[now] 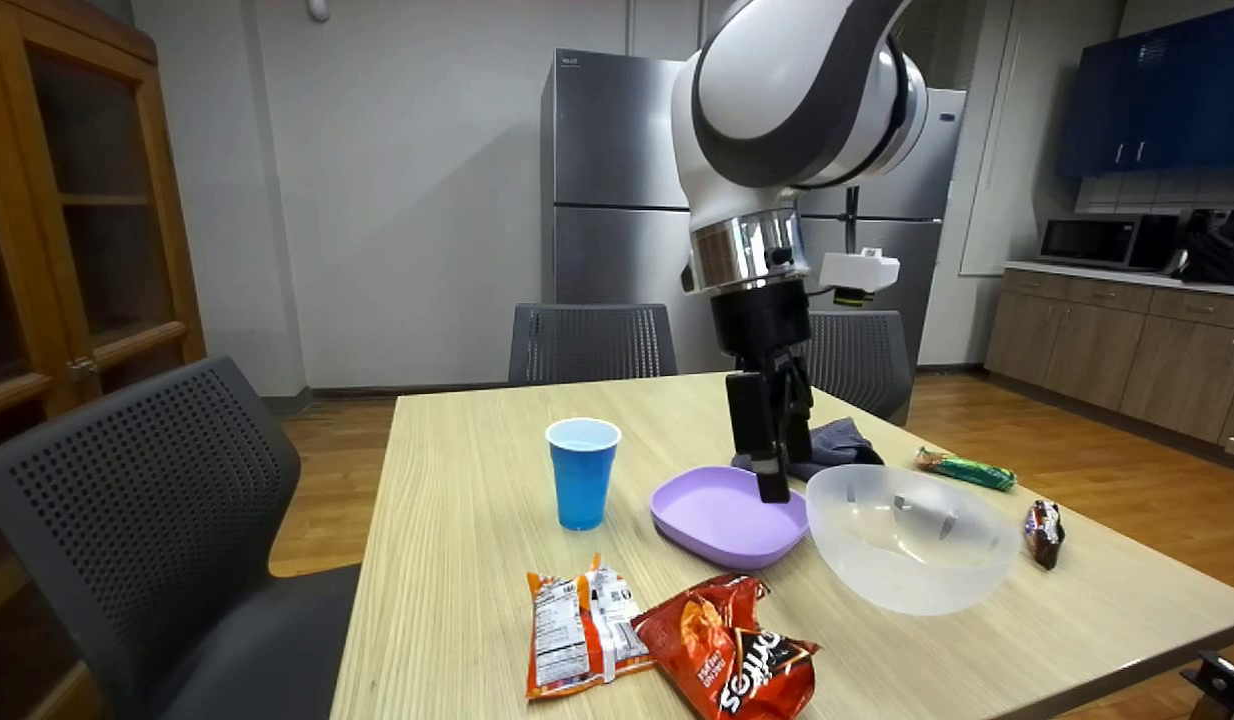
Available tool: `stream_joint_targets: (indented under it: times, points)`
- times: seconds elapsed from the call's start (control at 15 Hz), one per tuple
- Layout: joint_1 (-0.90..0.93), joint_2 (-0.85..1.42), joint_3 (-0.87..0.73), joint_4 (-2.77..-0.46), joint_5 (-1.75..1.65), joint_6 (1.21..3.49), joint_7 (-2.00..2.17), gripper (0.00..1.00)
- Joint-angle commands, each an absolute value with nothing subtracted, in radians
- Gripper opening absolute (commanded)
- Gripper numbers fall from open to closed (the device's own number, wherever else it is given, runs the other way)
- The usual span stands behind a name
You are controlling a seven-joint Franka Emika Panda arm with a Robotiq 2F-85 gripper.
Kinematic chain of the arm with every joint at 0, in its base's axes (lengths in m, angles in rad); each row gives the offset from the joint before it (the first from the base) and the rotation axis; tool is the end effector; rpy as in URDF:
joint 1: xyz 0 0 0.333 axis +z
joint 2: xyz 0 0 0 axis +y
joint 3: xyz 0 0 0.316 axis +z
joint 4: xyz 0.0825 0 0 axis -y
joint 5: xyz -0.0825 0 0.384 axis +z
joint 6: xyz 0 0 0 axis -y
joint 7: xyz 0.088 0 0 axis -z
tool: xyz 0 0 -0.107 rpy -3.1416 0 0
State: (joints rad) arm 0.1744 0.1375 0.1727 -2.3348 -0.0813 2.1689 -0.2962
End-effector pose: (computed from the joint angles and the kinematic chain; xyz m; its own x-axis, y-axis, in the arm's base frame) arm 0.4523 0.1614 0.2573 0.7249 0.6240 -0.2918 0.6370 -0.7684 -0.0608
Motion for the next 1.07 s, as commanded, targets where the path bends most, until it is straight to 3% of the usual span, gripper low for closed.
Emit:
stream_joint_targets:
  times: [0.0, 1.0]
  points:
    - [0.181, 0.190, 0.180, -2.319, -0.125, 2.200, -0.284, 1.00]
    - [0.187, 0.344, 0.178, -2.303, -0.166, 2.253, -0.247, 1.00]
